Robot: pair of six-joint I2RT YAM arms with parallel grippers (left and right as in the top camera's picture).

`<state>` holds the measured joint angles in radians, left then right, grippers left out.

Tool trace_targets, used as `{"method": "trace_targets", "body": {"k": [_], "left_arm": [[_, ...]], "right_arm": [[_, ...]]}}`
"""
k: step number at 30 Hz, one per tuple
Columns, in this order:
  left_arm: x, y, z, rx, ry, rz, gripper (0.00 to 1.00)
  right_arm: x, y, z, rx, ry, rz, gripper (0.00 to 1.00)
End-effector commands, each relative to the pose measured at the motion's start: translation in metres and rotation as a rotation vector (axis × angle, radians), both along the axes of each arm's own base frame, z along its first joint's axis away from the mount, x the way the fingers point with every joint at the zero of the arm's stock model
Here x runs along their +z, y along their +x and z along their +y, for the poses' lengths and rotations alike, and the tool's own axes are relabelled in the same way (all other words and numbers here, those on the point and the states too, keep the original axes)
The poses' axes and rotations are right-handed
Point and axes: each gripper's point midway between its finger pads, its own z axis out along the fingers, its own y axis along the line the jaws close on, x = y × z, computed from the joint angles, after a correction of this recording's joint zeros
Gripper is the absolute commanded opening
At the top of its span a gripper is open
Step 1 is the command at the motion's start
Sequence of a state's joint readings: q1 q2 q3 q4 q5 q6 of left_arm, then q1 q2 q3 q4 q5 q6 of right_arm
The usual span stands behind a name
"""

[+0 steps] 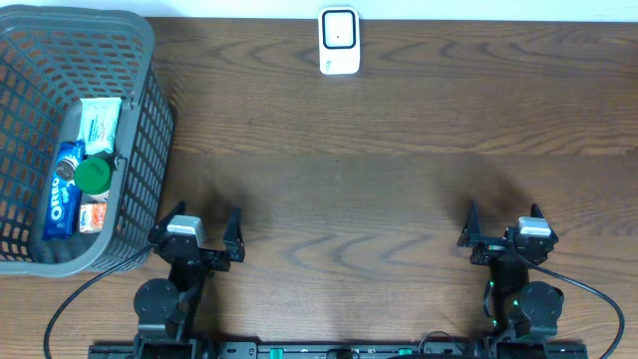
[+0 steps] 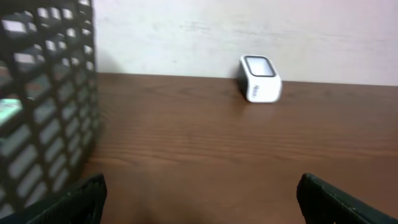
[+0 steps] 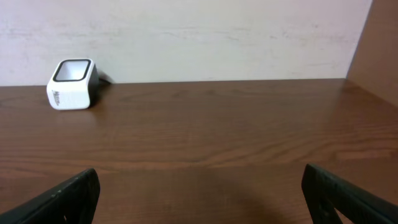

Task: Scan the item barcode
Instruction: 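Reach the left gripper into the basket and grasp the green-lidded jar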

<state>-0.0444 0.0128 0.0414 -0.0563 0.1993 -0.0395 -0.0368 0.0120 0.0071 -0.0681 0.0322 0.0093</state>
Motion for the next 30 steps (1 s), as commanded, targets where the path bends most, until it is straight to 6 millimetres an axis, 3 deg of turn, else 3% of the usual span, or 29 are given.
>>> {"method": "trace_targets", "body": {"k": [1, 8, 15, 19, 21, 26, 30], "left_arm": [[0.021, -0.008, -0.017, -0.099, -0.051, -0.019, 0.98], [0.044, -0.015, -0.018, -0.094, -0.129, 0.072, 0.98], [0.107, -0.019, -0.032, -0.173, -0.161, 0.093, 0.98], [0.129, -0.025, -0.046, -0.252, -0.198, 0.223, 0.98], [0.128, -0.036, -0.062, -0.347, -0.229, 0.323, 0.98], [0.101, -0.035, -0.065, -0.324, -0.322, 0.508, 0.98], [0.114, -0.039, -0.076, -0.402, -0.331, 0.527, 0.98]], "right_arm": [[0.000, 0.000, 0.003, 0.017, -0.017, 0.001, 0.99], [0.000, 0.000, 0.003, 0.017, -0.017, 0.001, 0.99], [0.000, 0.000, 0.003, 0.017, -0.017, 0.001, 0.99], [0.000, 0.000, 0.003, 0.017, -0.017, 0.001, 0.99], [0.000, 0.000, 0.003, 0.017, -0.017, 0.001, 0.99], [0.000, 0.000, 0.003, 0.017, -0.017, 0.001, 0.99], [0.000, 0.000, 0.003, 0.017, -0.017, 0.001, 0.99]]}}
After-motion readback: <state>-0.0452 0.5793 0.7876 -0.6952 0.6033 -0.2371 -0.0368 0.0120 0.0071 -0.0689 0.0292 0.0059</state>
